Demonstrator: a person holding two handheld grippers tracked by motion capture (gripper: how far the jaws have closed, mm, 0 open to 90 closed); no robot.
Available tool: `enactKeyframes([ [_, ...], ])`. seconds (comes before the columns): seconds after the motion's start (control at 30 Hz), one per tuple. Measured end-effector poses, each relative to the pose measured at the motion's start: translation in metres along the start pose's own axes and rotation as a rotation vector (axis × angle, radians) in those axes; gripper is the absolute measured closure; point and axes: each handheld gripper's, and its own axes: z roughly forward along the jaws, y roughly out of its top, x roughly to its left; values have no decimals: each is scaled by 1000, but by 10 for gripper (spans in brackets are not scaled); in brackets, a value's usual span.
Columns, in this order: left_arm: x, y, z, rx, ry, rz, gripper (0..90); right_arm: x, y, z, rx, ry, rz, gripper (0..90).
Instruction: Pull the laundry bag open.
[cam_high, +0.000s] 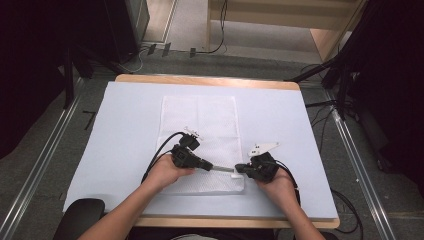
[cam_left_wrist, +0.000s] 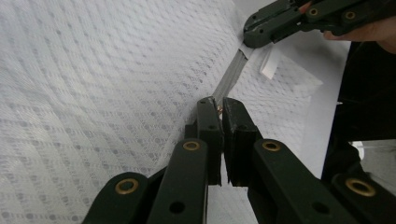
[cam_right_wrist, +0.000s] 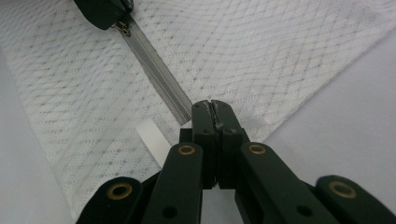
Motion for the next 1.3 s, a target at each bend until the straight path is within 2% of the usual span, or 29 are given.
enactKeyframes([
  [0.2,4,-2,-6,-4,3,-8,879,0,0,0,0,1,1,900],
  [0.47,7,-8,-23,-23,10,-22,879,-1,0,0,0,7,5,900],
  [0.73,11,-12,-30,-11,16,-21,879,-1,-1,0,-1,11,8,900],
  [0.93,16,-18,-36,-12,15,-38,879,-1,-1,0,-2,12,11,900],
  [1.13,16,-18,-38,-4,12,-27,879,-2,-1,0,-2,13,7,900],
  [1.17,16,-17,-38,9,15,-18,879,-2,-1,0,-3,12,8,900],
  [1.3,18,-21,-40,24,27,-30,880,-2,-1,0,-4,12,7,900],
])
